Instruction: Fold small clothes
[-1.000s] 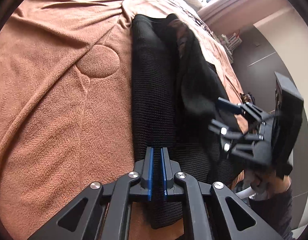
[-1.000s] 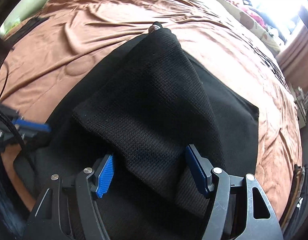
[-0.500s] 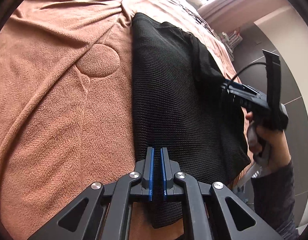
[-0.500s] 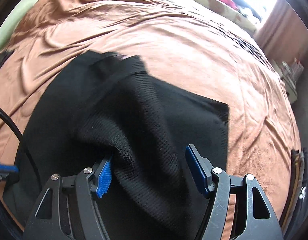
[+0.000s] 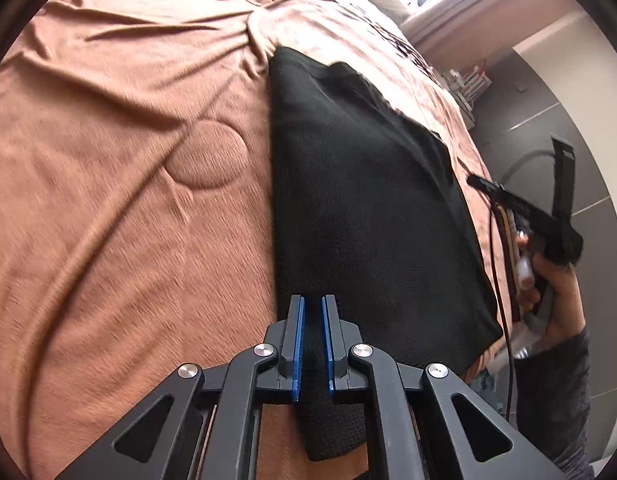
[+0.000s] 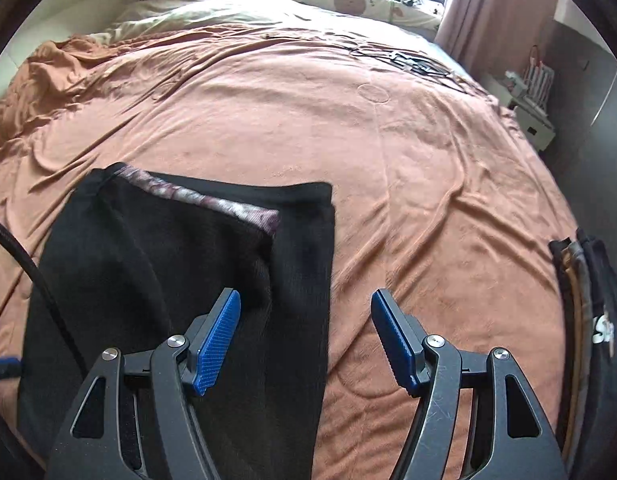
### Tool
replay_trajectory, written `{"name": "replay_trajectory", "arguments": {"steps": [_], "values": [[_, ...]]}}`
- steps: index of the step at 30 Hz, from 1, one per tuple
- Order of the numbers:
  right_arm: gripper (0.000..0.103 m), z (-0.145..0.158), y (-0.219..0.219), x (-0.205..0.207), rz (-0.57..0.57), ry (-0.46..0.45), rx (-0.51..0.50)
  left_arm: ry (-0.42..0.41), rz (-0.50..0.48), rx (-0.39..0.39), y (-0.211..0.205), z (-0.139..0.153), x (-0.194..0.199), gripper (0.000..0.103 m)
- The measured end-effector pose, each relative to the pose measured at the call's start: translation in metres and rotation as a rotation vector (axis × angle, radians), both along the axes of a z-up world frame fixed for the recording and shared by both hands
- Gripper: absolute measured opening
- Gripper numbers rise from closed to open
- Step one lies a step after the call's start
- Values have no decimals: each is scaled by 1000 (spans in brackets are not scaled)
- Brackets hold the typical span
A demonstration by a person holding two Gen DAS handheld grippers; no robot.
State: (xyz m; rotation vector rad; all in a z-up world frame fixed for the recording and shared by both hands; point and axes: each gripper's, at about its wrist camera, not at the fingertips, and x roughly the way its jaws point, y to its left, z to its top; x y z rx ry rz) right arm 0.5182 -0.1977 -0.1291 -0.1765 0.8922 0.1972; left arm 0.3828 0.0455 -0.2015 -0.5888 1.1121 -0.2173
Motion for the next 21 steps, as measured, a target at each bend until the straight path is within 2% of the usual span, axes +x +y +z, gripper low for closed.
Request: {"name": "replay_trajectory", "arguments": {"steps": [2,5,7,9,13,14,15,17,21], "values": [[66,-4,-2,-3,27,25,49,8,11,10,2,0,6,12],[66,-7,-10,0,60,42,114,18,25,36,3,-3,13,27],[60,-10,-14,5,90,61,174,21,30,34,3,-7,15,28],[48,-13,-25,8,99,86,203,21,34,32,2,-10,16,28],[43,-28,-30,28,94,134,233,15,36,44,1,-10,20,28],[32,-31,-32,31,91,143,238,15,37,46,2,-10,22,28],[15,-33,-33,33,88,146,247,16,39,47,2,-10,21,28],[2,-32,-37,36,84,139,273,17,42,52,3,-10,22,28],[0,-25,-45,28,82,108,288,15,41,70,0,-8,23,28]]}}
